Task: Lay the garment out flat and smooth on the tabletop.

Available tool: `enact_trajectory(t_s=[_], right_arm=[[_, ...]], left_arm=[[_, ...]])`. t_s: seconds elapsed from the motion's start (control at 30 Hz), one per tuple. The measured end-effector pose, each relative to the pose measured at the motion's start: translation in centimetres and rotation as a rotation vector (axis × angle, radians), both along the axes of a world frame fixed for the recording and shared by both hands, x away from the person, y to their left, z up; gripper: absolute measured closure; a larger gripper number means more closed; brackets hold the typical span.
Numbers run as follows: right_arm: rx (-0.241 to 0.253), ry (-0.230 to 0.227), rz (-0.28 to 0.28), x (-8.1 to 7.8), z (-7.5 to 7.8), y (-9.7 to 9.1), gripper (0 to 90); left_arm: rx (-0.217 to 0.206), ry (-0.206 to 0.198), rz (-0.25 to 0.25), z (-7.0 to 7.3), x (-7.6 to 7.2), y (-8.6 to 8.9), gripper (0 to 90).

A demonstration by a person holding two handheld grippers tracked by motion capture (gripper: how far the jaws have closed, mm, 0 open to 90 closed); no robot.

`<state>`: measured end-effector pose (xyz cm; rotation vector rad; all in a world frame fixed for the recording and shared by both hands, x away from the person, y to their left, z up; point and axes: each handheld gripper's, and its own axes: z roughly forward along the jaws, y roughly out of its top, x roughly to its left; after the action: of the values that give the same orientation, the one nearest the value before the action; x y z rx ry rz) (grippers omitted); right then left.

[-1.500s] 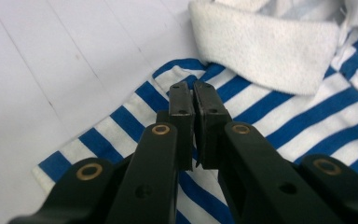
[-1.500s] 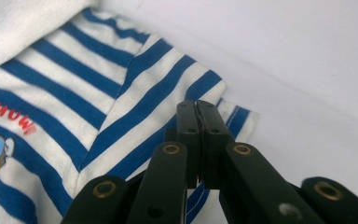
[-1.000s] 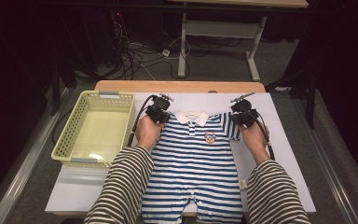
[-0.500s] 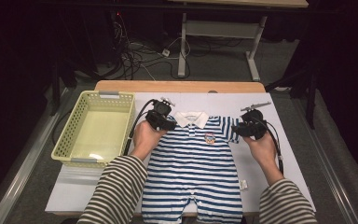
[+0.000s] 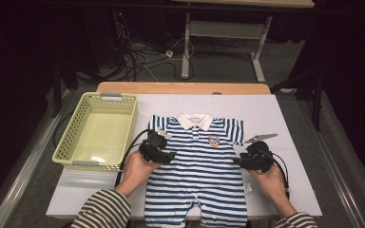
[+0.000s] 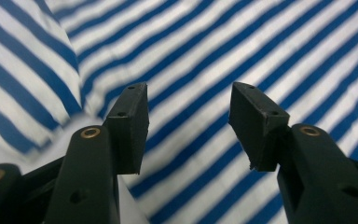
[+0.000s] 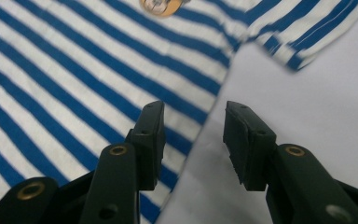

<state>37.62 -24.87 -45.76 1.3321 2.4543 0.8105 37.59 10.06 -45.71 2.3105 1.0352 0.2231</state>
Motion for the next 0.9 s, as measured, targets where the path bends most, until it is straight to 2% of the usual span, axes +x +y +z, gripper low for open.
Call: enact_trajectory(t_s=[0.07,0.13,0.2,0.27,0.33,0.4,0.5,0.57,0.7,0.77,0.9], right_arm=[[-0.01,0.014,0.011,-0.4,-0.3,0.3,60.1],[-0.036,-0.012,0.018,-0.8,-0.4,0.5,63.2],[-0.047,-0.016,0.023,-1.0,-0.4,0.7,69.7],[-0.052,-0.012,0.028,-1.2,-0.4,0.8,79.0],[-0.055,-0.007,0.051,-1.4,-0.4,1.0,85.6],[-0.083,-0.024,0.069,-1.5,-0.4,1.3,88.0],[-0.095,-0.032,0.06,-1.3,-0.4,1.2,88.6],[-0.092,-0.034,0.044,-1.2,-0.3,0.9,88.6],[-0.091,-0.039,0.031,-1.3,-0.3,0.7,87.4],[-0.077,-0.05,0.025,-1.7,-0.3,0.6,81.1],[-0.018,-0.063,0.014,-3.2,0.3,-0.2,71.5]], left_arm=[[-0.004,0.003,-0.005,-0.4,-1.2,0.5,46.4],[0.001,-0.005,-0.015,-0.9,-2.4,0.9,46.3],[0.004,-0.009,-0.022,-1.2,-3.6,1.6,45.3],[-0.022,-0.026,-0.015,-1.5,-4.9,2.5,45.0],[-0.041,-0.012,-0.005,-1.6,-5.8,3.4,45.0],[-0.063,-0.002,0.015,-1.6,-6.5,4.3,45.0],[-0.082,0.016,0.04,-1.9,-7.2,5.1,45.1],[-0.075,0.03,0.046,-2.2,-7.4,5.3,45.5],[-0.075,0.047,0.035,-2.5,-7.7,5.1,47.6],[-0.058,0.039,0.03,-2.4,-7.8,4.9,47.7],[-0.078,0.044,0.028,-2.5,-7.8,5.2,52.8]])
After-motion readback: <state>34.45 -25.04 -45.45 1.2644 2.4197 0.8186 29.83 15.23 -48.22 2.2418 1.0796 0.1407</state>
